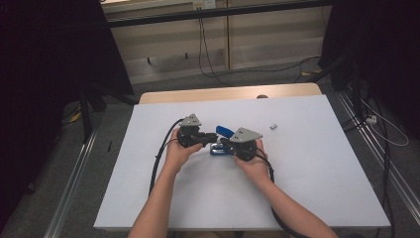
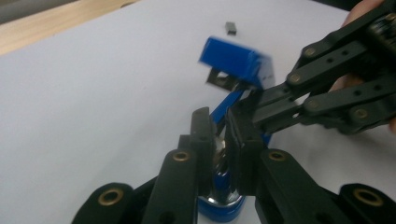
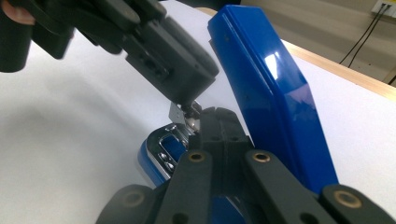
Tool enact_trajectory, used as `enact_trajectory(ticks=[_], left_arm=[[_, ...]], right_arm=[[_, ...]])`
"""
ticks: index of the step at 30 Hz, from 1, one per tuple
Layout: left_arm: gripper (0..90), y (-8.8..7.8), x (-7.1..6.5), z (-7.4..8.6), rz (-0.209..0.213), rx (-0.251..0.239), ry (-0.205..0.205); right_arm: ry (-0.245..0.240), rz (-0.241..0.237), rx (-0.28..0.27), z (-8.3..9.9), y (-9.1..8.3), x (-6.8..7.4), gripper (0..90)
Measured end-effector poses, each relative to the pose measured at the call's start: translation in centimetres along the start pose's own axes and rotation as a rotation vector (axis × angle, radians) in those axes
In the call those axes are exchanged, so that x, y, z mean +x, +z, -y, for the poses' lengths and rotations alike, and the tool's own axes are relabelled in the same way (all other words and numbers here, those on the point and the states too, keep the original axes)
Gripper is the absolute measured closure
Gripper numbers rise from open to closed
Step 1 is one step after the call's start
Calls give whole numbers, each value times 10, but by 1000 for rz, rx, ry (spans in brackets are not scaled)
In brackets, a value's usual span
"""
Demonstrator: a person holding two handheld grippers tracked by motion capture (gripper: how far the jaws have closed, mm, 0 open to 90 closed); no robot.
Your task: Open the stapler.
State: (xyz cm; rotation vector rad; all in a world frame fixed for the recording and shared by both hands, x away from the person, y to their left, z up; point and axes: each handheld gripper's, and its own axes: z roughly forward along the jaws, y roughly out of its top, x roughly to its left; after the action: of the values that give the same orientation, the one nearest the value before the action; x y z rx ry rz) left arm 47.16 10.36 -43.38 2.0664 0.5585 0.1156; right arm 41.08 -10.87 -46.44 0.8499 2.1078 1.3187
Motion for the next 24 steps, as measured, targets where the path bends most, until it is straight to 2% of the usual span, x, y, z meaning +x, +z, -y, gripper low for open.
enact_trajectory(ticks=[5, 9, 12, 17, 19, 20, 24], left_arm=[[858, 6, 0, 4, -5, 4, 0], [897, 11, -2, 5, -9, 9, 15], [900, 11, -2, 6, -9, 4, 5], [900, 14, -4, 9, -23, 23, 26], [900, 19, -6, 14, 0, 11, 15], [900, 20, -7, 16, -2, -7, 8], [900, 18, -7, 19, -1, -14, 4]], right_arm=[[0, -4, 1, 0, 0, 0, 900], [-9, 1, 1, 0, 0, 1, 900], [-20, 11, 1, 0, 0, 3, 900], [-21, 18, 11, 0, 0, 5, 900], [-28, 46, 4, 0, -1, 7, 900], [-25, 49, 2, 0, -1, 7, 900], [-15, 56, 2, 0, -1, 8, 900]])
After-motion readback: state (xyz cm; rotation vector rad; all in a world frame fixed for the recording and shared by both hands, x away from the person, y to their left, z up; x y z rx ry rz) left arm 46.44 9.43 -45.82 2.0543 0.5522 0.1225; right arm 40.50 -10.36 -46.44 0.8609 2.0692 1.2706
